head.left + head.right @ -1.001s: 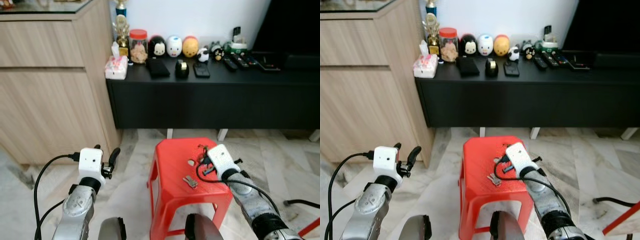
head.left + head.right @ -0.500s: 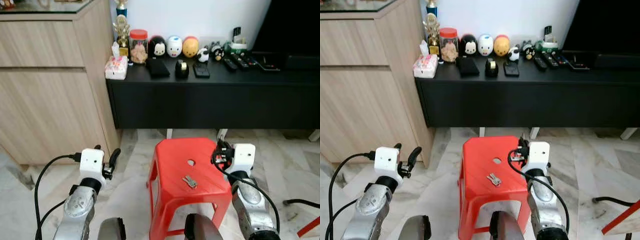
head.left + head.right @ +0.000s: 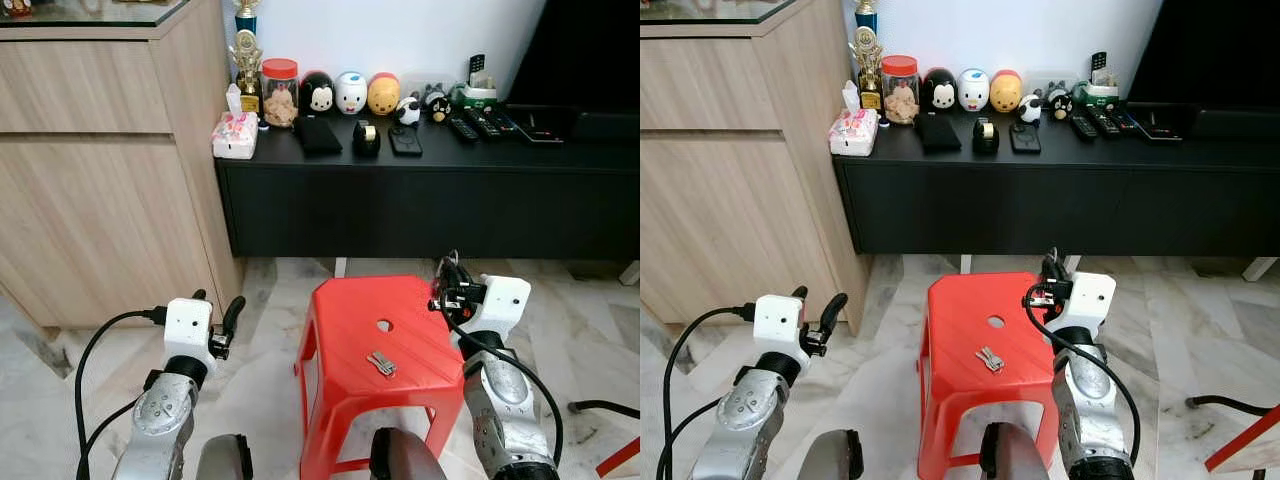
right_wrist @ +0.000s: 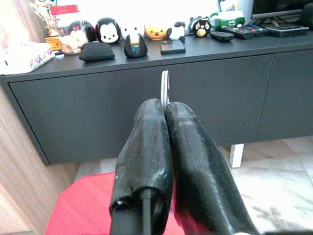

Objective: Hang keys on a hook

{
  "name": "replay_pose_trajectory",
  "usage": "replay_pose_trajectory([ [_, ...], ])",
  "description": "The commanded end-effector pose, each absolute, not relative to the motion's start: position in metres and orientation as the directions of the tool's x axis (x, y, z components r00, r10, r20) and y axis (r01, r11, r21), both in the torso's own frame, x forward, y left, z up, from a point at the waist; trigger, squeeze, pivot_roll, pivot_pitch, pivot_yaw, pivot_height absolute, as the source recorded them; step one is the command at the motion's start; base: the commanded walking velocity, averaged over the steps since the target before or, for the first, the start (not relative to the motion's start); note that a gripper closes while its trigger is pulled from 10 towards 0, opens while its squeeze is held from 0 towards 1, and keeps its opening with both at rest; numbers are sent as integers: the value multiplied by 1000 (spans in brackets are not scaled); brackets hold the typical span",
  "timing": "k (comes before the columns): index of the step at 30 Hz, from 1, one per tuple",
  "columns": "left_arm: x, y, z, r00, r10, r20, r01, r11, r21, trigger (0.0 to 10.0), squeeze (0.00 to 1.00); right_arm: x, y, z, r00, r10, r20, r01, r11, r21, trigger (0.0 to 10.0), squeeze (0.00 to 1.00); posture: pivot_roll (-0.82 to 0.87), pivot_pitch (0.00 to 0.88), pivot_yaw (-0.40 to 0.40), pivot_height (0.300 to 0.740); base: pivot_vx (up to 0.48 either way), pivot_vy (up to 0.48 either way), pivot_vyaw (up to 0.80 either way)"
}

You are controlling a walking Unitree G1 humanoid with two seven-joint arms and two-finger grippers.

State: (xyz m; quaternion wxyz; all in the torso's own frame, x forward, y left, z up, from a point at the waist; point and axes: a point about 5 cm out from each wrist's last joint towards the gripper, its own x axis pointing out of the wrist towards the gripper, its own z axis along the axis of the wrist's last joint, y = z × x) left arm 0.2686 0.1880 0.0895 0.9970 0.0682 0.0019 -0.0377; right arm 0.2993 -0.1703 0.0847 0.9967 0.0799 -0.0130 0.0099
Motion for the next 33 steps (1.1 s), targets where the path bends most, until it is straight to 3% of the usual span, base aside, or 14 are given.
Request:
replay_pose_trajectory([
  [1, 271, 188, 87, 997, -74, -12, 75, 988, 135, 10000, 0, 300, -175, 92, 998, 12, 54, -20, 987, 158, 10000, 0, 12, 0, -91, 631, 0, 0, 0],
  [12, 270, 210, 66, 996, -3, -87, 16, 989, 150, 10000, 0, 301, -174, 94, 998, 16, 55, -24, 988, 153, 10000, 0, 12, 0, -94, 701, 0, 0, 0],
  [19, 261, 225, 36, 976, 49, -214, -18, 989, 147, 10000, 0, 303, -173, 95, 998, 19, 57, -27, 988, 151, 10000, 0, 21, 0, -96, 740, 0, 0, 0],
  [26, 233, 242, -12, 899, 118, -421, -58, 987, 153, 10000, 0, 303, -172, 93, 998, 12, 55, -20, 990, 140, 10000, 0, 26, 0, -94, 740, 0, 0, 0],
  [31, 209, 241, -42, 814, 129, -567, -64, 989, 133, 10000, 0, 302, -171, 90, 999, 14, 41, -19, 991, 135, 10000, 0, 32, 0, -97, 740, 0, 0, 0],
  [33, 192, 236, -59, 744, 136, -654, -63, 989, 135, 10000, 0, 302, -170, 89, 999, 15, 39, -20, 991, 134, 10000, 0, 22, 0, -93, 740, 0, 0, 0],
])
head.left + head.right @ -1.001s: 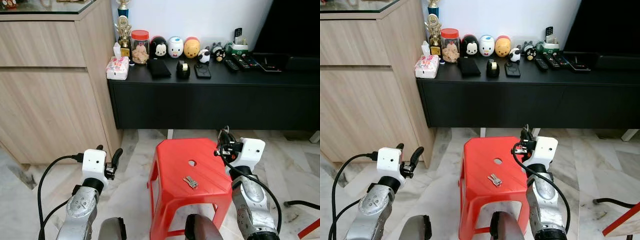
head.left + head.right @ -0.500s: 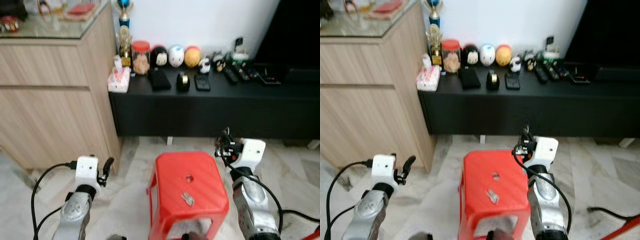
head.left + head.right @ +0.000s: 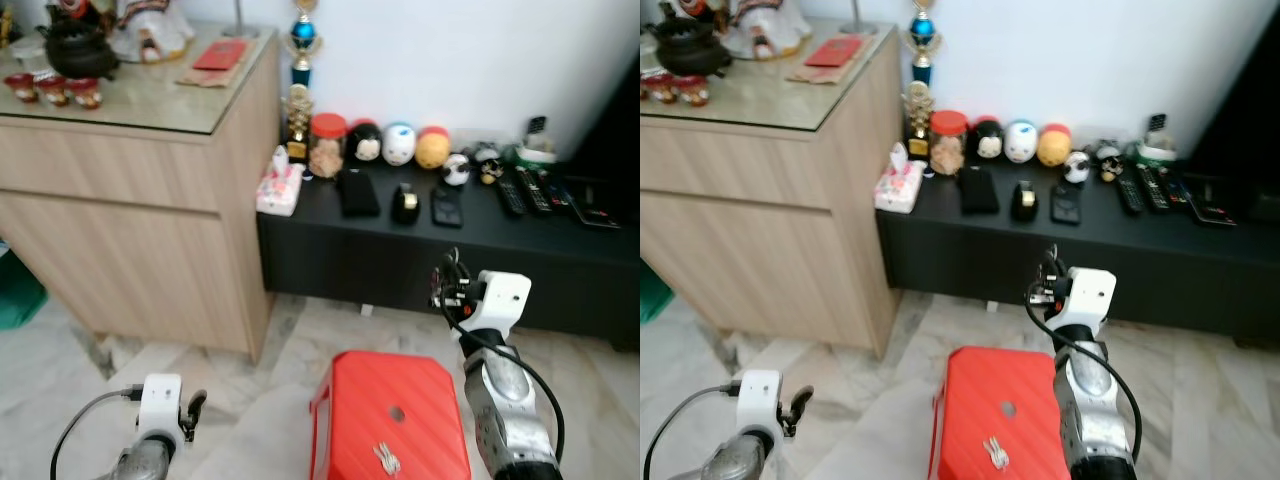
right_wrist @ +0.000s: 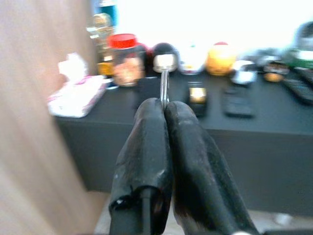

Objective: Hang keys on a hook

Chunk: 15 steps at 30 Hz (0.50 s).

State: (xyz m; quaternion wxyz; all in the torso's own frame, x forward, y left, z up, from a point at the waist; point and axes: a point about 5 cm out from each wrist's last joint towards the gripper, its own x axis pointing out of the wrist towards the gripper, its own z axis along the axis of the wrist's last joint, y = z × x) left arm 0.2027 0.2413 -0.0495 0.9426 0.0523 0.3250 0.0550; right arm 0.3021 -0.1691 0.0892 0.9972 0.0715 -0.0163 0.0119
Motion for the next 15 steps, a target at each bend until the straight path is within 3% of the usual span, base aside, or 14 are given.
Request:
replay_pose_trajectory([
  [1, 188, 235, -63, 727, 138, -672, -66, 989, 132, 10000, 0, 302, -170, 89, 999, 16, 40, -21, 991, 134, 10000, 0, 19, 0, -90, 740, 0, 0, 0],
  [15, 159, 232, -81, 639, 141, -756, -81, 990, 115, 10000, 0, 305, -176, 90, 999, 4, 37, -8, 993, 114, 10000, 0, 26, 0, -88, 740, 0, 0, 0],
])
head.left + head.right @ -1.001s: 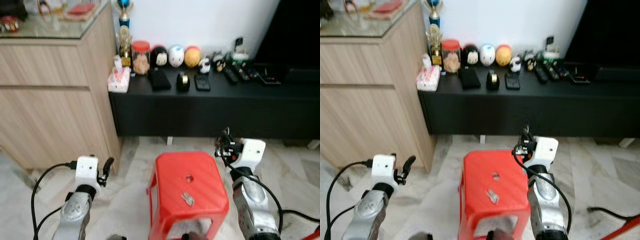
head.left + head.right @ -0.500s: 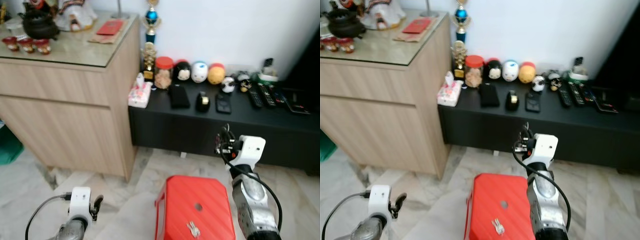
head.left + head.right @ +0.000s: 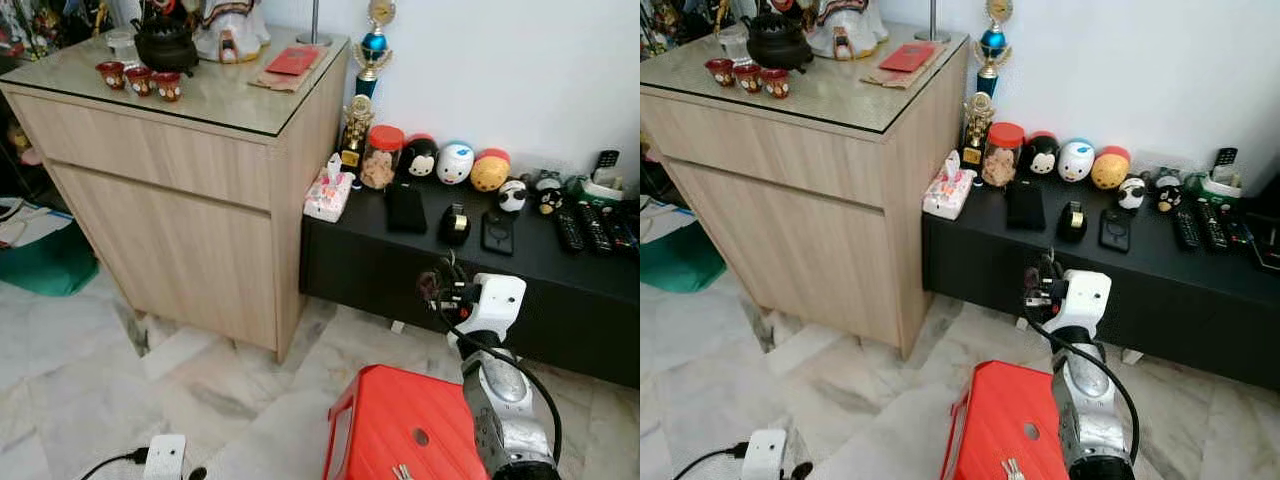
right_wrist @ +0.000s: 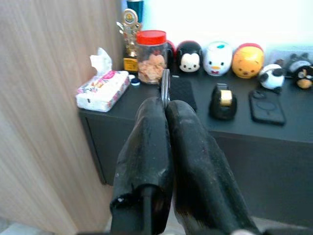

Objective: Hang keys on a hook

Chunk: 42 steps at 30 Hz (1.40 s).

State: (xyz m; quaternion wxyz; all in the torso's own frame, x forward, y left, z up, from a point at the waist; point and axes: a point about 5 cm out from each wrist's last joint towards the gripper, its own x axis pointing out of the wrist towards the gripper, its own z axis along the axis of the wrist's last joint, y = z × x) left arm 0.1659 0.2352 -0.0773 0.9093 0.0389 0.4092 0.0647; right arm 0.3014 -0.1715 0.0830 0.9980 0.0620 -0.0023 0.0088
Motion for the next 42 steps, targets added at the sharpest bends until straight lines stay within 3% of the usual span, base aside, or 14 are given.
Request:
replay_pose_trajectory([
  [1, 156, 232, -83, 635, 140, -760, -83, 990, 113, 10000, 0, 305, -176, 90, 999, 2, 38, -7, 993, 115, 10000, 0, 26, 0, -88, 740, 0, 0, 0],
  [16, 147, 226, -87, 626, 111, -772, -79, 994, 79, 10000, 0, 305, -174, 83, 1000, -3, 14, 2, 994, 107, 10000, 0, 14, 0, -72, 740, 0, 0, 0],
  [42, 141, 225, -89, 622, 94, -778, -75, 995, 61, 10000, 0, 306, -175, 81, 1000, -19, 11, 18, 994, 108, 10000, 0, 7, 0, -59, 740, -299, 0, 0],
])
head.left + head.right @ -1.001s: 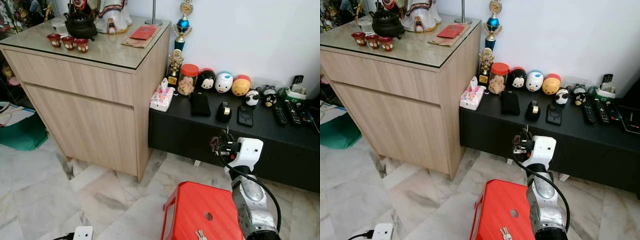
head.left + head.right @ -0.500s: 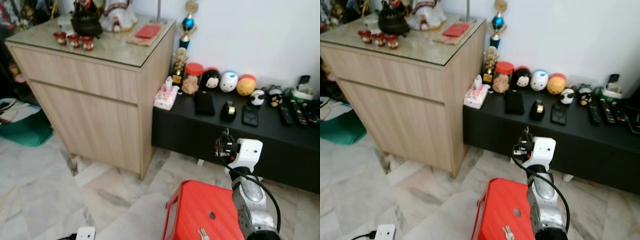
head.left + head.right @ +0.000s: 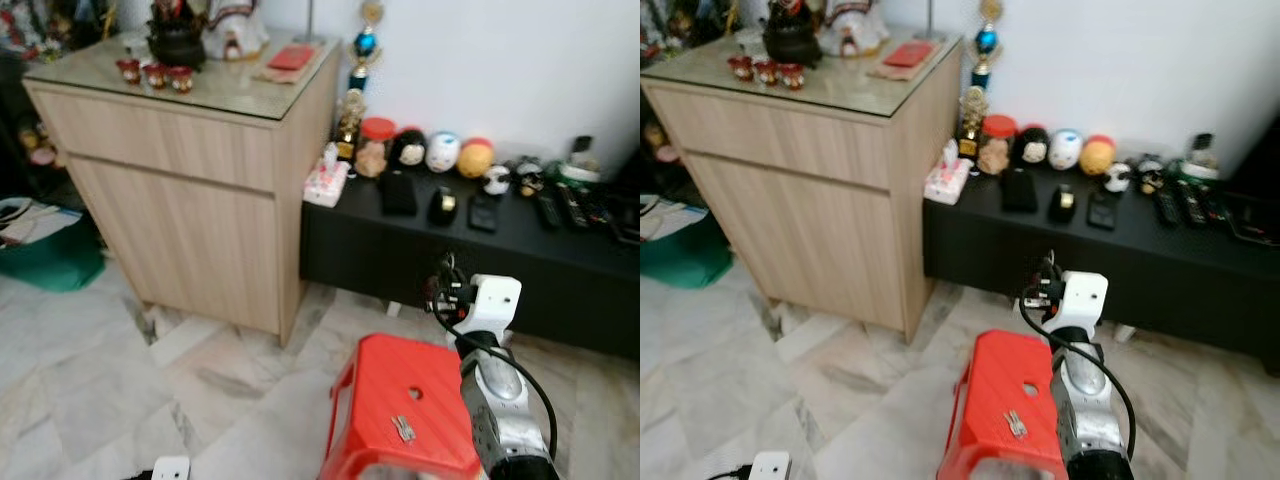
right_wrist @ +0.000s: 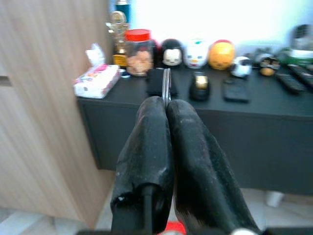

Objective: Hang keys on a hook

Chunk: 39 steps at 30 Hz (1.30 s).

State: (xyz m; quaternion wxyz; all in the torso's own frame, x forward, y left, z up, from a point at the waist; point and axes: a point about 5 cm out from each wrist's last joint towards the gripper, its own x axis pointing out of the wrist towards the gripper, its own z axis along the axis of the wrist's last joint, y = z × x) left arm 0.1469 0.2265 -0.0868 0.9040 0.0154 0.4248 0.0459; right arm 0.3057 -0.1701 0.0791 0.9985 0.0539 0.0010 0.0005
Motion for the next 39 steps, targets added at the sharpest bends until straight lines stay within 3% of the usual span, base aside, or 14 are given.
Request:
replay_pose_trajectory([
  [1, 140, 226, -90, 619, 94, -780, -73, 995, 62, 10000, 0, 307, -175, 81, 1000, -25, 11, 23, 993, 116, 10000, 0, 7, 0, -56, 740, -304, 0, 0],
  [32, 144, 226, -88, 624, 98, -775, -85, 995, 58, 10000, 0, 311, -175, 83, 1000, -25, 6, 24, 993, 117, 10000, 0, 13, 0, -73, 740, -304, 0, 0],
  [39, 144, 228, -88, 623, 117, -773, -106, 992, 65, 10000, 0, 311, -175, 83, 1000, -25, 4, 25, 993, 117, 10000, 0, 11, 0, -73, 740, -69, 0, 0],
])
